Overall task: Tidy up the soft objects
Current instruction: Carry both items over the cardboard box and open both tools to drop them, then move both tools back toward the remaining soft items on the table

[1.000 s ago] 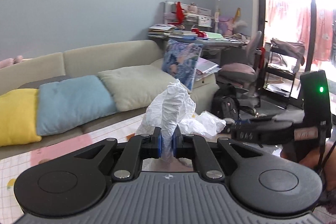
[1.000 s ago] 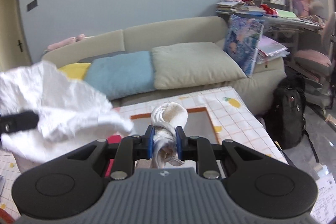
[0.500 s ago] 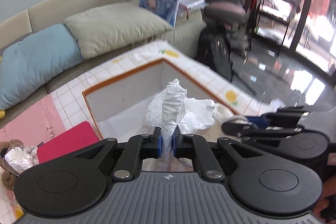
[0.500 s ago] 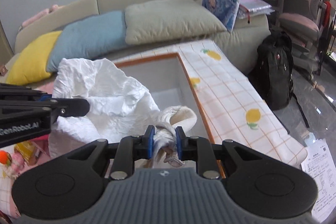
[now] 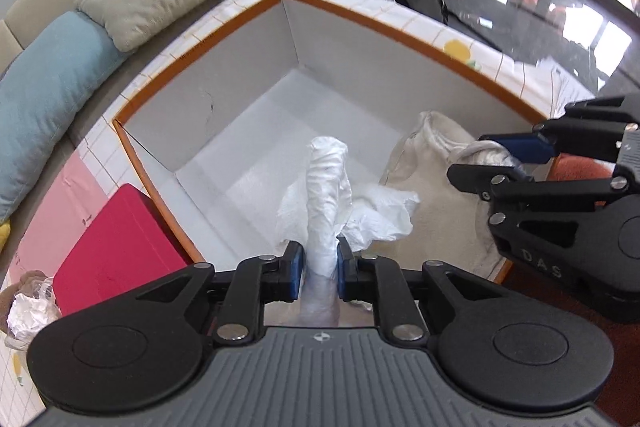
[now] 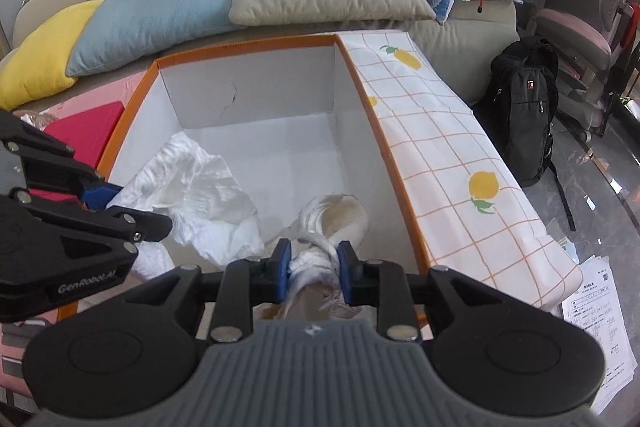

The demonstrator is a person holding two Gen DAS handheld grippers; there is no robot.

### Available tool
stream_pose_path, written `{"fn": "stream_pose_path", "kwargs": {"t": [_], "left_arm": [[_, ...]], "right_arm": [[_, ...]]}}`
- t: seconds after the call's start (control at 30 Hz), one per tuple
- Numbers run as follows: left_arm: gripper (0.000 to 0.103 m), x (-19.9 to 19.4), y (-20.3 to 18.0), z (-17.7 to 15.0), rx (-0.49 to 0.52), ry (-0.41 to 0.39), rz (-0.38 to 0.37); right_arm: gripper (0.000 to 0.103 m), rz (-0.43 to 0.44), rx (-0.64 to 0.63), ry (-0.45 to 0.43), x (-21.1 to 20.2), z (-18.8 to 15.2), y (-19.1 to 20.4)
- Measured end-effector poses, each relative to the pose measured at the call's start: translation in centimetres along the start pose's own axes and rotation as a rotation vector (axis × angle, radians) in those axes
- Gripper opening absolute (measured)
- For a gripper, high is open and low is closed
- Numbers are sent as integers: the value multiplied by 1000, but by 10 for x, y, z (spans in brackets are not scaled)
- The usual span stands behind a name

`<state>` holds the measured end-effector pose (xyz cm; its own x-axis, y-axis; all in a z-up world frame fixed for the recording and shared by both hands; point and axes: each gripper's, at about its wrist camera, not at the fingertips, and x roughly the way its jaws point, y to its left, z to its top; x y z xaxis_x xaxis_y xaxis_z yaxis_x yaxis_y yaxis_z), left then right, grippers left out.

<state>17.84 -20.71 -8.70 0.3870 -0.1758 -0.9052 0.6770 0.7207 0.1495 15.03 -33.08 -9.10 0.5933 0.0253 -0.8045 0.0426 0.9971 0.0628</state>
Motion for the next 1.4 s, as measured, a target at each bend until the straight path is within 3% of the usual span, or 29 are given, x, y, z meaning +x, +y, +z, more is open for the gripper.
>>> {"fn": "stream_pose_path", "kwargs": {"t": [0.1,0.17,0.2,0.3,0.43,0.53,0.63,0.73,0.87,1.07,1.2,1.4], "left_arm": [[24,5,1,0,1,30,-15],[33,6,4,-1,-14,39,-26],[42,5,6,-2,-32,40,-30],[61,0,13,-3,-83,32,-24],[75,-18,20,-3,-114,-18,-14],[80,-35,26,-4,-147,-64,-12],[83,-56,31,-7,-170,-121,4],[86,-80,35,-13,-208,-199,8],[87,-114,41,-27,-280,-346,21],[87,-145,53,-61,-375,-480,6],[87,-156,64,-93,-447,-534,59],[87,-164,79,-151,-556,-521,118]], "right_arm": [[28,-6,-15,18,2,-2,1],[29,-8,-15,31,2,-3,1],[30,-7,-13,35,2,-3,0],[41,-20,-13,28,-2,-1,0],[61,-43,-5,-1,-14,5,-2],[65,-65,-4,-29,-23,11,-2],[75,-91,1,-58,-35,16,-2],[77,-100,13,-87,-48,20,0],[88,-88,35,-127,-65,20,6],[91,-43,59,-160,-82,16,27],[92,5,54,-186,-87,7,51],[92,117,10,-149,-86,-9,93]]}}
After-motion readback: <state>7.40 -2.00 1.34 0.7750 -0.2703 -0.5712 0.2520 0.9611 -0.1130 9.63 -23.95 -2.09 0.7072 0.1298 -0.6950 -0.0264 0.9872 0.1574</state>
